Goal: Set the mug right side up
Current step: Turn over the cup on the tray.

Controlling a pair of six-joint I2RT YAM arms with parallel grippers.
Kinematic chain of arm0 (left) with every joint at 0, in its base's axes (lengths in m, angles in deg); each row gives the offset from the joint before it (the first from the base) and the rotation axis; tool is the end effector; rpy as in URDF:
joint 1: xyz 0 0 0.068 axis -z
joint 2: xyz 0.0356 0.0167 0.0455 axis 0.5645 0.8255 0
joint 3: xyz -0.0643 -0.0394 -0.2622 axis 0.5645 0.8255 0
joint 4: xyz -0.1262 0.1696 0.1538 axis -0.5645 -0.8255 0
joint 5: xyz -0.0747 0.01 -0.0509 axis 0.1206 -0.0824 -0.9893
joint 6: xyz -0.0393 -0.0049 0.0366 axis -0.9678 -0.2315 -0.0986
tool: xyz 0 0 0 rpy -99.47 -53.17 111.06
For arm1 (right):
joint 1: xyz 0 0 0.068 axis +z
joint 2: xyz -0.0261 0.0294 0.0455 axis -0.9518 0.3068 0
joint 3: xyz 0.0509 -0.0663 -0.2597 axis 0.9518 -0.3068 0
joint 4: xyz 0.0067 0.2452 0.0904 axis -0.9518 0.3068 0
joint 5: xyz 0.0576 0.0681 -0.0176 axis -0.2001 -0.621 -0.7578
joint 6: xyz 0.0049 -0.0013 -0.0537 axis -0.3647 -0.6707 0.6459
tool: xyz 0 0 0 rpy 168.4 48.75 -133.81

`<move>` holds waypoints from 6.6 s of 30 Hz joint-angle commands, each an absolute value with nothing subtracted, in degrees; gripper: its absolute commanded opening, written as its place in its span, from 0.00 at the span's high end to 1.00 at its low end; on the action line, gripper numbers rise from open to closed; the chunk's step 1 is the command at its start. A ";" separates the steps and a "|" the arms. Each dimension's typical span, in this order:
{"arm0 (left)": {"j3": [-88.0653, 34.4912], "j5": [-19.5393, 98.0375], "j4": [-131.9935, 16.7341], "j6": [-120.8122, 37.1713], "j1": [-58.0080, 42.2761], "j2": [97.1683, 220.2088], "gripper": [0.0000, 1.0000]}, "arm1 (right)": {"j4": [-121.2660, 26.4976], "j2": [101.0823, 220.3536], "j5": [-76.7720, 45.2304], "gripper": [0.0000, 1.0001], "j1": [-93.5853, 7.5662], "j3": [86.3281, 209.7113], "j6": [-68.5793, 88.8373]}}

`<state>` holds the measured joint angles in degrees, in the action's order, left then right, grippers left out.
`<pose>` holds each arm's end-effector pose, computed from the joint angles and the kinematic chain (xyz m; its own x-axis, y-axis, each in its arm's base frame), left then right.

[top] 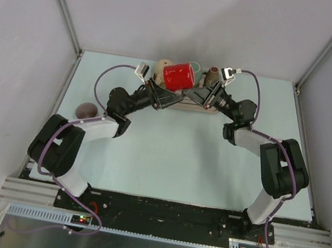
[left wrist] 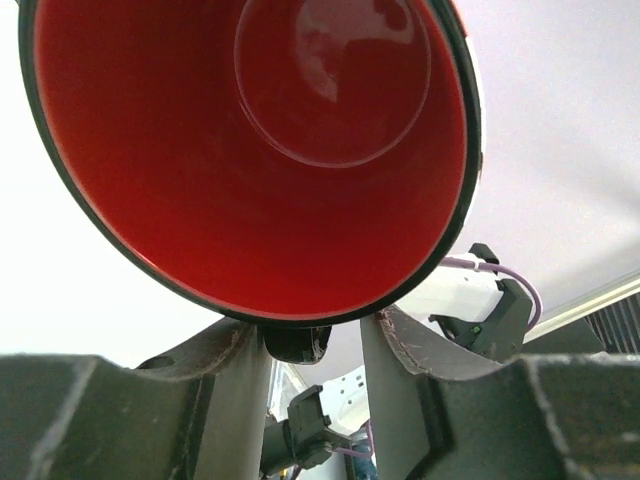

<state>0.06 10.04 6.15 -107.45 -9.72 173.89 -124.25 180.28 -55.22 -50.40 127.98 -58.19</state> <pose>0.2940 -0.1588 0.2816 -0.7567 -0.5044 -0.4159 0.4997 -0.0359 -0.8655 0.3324 0.1606 0.2929 -0.6825 0.4363 -0.5864 -0.6794 -0.0827 0.7291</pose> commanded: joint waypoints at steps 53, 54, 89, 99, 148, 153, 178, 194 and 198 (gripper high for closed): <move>2.26 14.00 15.77 -105.51 -11.67 165.90 0.71 | -131.05 179.84 -57.30 1.00 -48.39 125.47 -58.24; 2.20 13.92 15.77 -105.54 -11.68 165.85 0.69 | -131.05 179.79 -57.32 1.00 -48.36 125.47 -58.26; 2.88 14.52 15.51 -105.27 -13.87 164.68 0.72 | -130.85 178.94 -57.62 1.00 -49.35 125.43 -58.33; 3.19 14.79 14.01 -104.29 -13.82 164.53 0.99 | -130.77 178.92 -57.78 1.00 -49.38 125.76 -58.31; 0.90 14.72 -9.36 -83.37 -15.99 160.86 1.00 | -113.57 172.43 -66.05 0.11 -57.93 128.60 -44.49; -1.99 18.27 -25.94 -71.59 -16.20 158.75 1.00 | -102.57 168.34 -67.48 0.09 -61.50 128.61 -35.43; -8.51 39.34 -59.97 -41.81 -6.93 156.39 1.00 | -60.50 153.71 -62.01 0.01 -71.60 127.53 -2.37; -7.55 51.75 -62.71 -45.23 -4.22 162.64 1.00 | -62.76 151.54 -61.63 0.01 -71.63 124.91 -1.47; -6.51 51.64 -60.67 -46.40 -4.22 163.66 1.00 | -63.13 151.76 -61.96 0.01 -71.61 124.62 -1.64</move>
<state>-5.95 49.16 -68.29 -44.76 -4.59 163.88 -61.17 153.11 -61.71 -71.51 125.12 -2.45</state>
